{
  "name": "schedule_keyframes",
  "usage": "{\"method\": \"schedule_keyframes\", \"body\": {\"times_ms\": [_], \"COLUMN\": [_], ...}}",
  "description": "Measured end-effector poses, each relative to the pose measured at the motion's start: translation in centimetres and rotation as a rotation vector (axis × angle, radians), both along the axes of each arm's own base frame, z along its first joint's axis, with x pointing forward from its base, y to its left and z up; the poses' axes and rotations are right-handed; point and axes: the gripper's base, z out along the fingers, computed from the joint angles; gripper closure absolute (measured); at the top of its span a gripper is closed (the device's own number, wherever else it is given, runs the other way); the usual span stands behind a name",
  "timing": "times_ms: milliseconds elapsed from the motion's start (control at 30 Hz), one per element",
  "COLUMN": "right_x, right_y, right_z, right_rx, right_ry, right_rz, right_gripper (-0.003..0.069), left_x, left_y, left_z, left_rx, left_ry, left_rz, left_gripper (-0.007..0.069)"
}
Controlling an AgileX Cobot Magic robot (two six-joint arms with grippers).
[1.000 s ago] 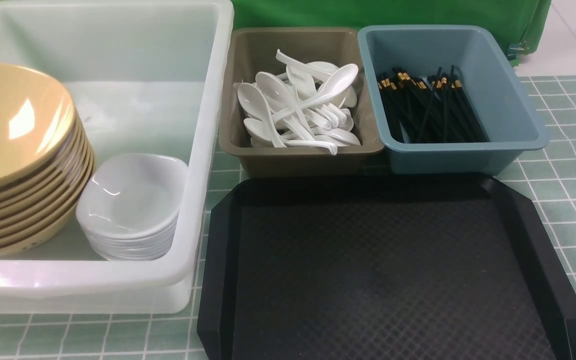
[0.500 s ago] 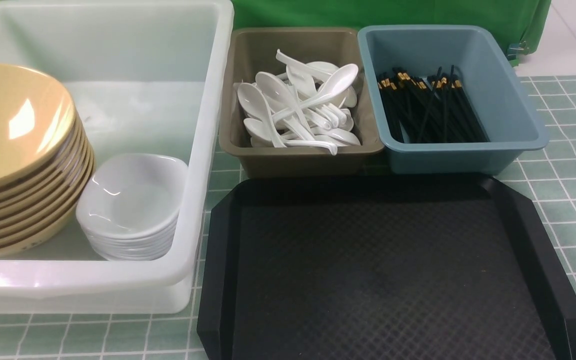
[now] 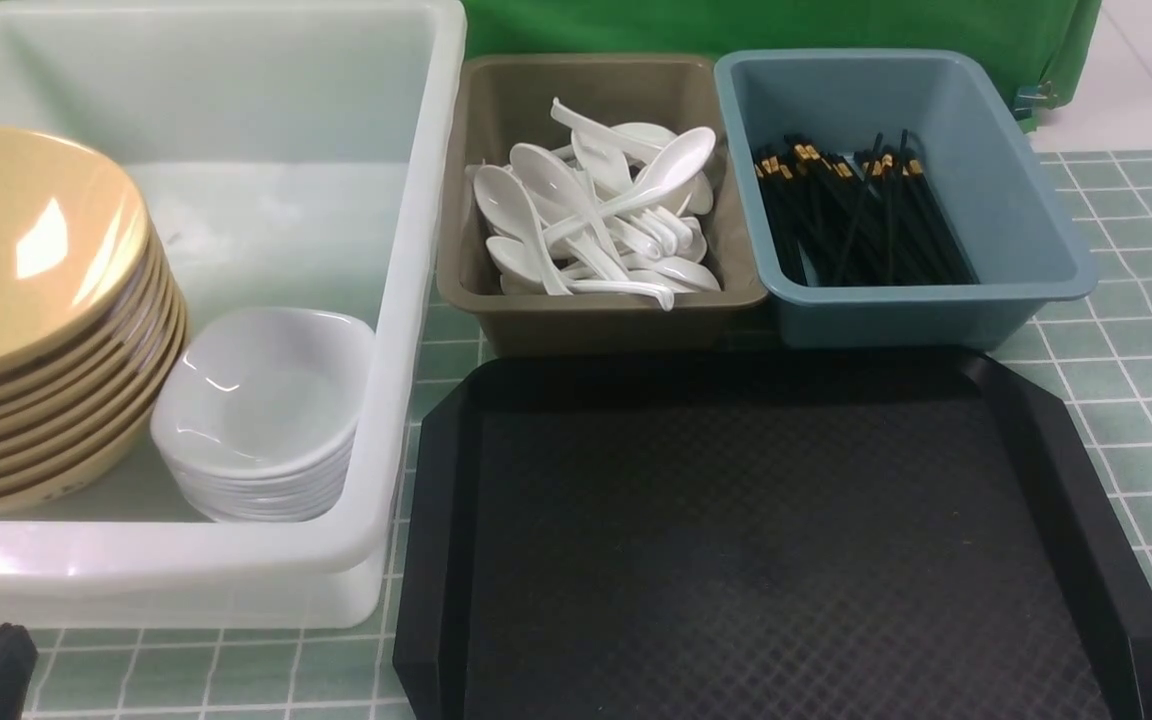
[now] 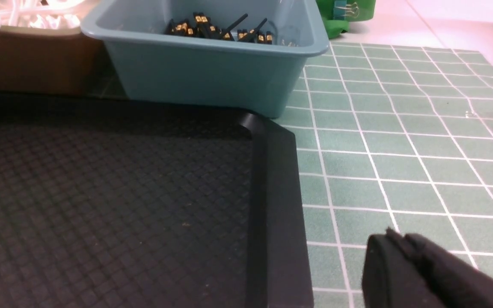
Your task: On blue table put chopsticks spoon bowls plates into blue grey white boxes.
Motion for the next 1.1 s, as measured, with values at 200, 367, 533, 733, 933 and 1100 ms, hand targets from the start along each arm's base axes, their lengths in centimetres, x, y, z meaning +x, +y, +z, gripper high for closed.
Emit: {"method": "schedule_keyframes", "body": {"times_ms": [200, 367, 533, 733, 933, 1100], "right_x": [0.0, 0.0, 0.0, 0.0, 0.0, 0.0], "right_y": [0.0, 0.0, 0.0, 0.0, 0.0, 0.0], "right_z": [0.0, 0.0, 0.0, 0.0, 0.0, 0.0], "right_rx": [0.0, 0.0, 0.0, 0.0, 0.0, 0.0], "right_ry": [0.0, 0.0, 0.0, 0.0, 0.0, 0.0], "right_rz": [-0.001, -0.001, -0.001, -0.001, -0.001, -0.001], "right_gripper": [0.0577, 0.0571, 0.0566, 0.0559, 0.0554, 0.0552], "left_x": [0.0, 0.0, 0.0, 0.0, 0.0, 0.0], "left_y": [-0.02, -0.02, -0.02, -0.02, -0.02, -0.02], "left_z": [-0.01, 0.02, 0.02, 0.02, 0.02, 0.02], "left_rx": [-0.005, -0.005, -0.005, -0.005, -0.005, -0.005], "left_ry": [0.001, 0.0, 0.0, 0.0, 0.0, 0.0], "left_rz": [0.0, 0.0, 0.0, 0.0, 0.0, 0.0], "left_gripper": [0.0622, 0.0622, 0.0622, 0.0622, 0.0622, 0.0622]}}
